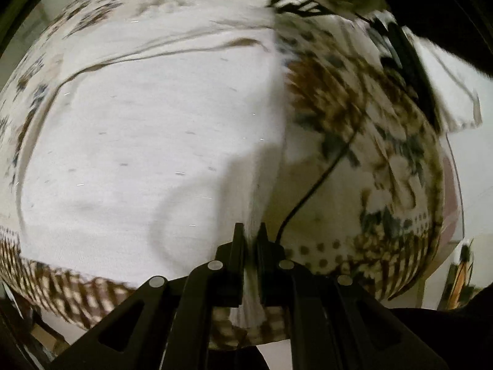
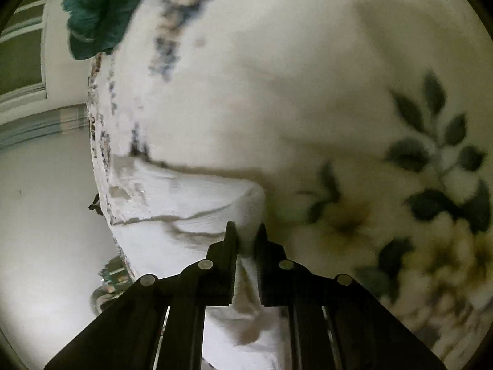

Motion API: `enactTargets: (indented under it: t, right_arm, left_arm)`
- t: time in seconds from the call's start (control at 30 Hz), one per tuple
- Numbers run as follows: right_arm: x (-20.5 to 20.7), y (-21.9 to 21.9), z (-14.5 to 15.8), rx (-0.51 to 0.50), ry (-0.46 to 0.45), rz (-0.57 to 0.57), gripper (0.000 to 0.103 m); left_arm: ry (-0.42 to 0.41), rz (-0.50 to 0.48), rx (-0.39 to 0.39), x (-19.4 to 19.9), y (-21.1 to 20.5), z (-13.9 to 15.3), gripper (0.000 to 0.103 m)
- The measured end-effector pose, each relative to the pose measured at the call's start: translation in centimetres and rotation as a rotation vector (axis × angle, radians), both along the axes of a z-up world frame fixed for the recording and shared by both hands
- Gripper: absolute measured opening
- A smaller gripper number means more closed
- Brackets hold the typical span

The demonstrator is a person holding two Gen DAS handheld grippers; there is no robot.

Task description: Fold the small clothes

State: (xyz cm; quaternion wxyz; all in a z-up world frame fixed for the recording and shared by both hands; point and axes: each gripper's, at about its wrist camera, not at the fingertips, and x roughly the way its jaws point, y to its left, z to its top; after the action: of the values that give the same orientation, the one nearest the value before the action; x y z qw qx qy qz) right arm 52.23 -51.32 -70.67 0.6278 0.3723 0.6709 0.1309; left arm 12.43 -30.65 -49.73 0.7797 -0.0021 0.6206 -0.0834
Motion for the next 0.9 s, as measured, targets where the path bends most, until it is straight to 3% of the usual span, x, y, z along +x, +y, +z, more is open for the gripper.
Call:
enactTargets:
  t: [0.2,0.3,0.43,0.57,0.7,0.9]
  right_arm:
    - [2.0,7.0,9.6,-0.081,-0.099,0.137,0.01]
    - [3.4,14.4,13.4,-0.115,-0.135,0.204,0.01]
    - [5.0,24.9,15.8,-0.173,-0.166,0.279,0.01]
    - [6.0,35.9,15.0,-0.242,-0.171,0.348,0.01]
    - [7.1,46.3,11.6,-0.342,-0.151,0.421,0.01]
    - [7.2,54.5,6.4,-0.481,-0.111,0.493,0.009]
  left_arm:
    - [-0.043,0.165,-0.095,1.1,10.0,4.6,0.004]
    - [-0.051,0.252,-0.147,1.2,15.4,5.9,0.004]
    - [-0.037,0.394,-0.244,1.0,24.4,6.0,0.004]
    - [-0.003,0.495,-0.306,0.6,31.9,3.7,0.004]
    - [0.018,0.555,-0.345,0.2,36.7,0.7,0.004]
    - [0.08,0.597,-0.404,-1.1,40.9,-3.4,0.002]
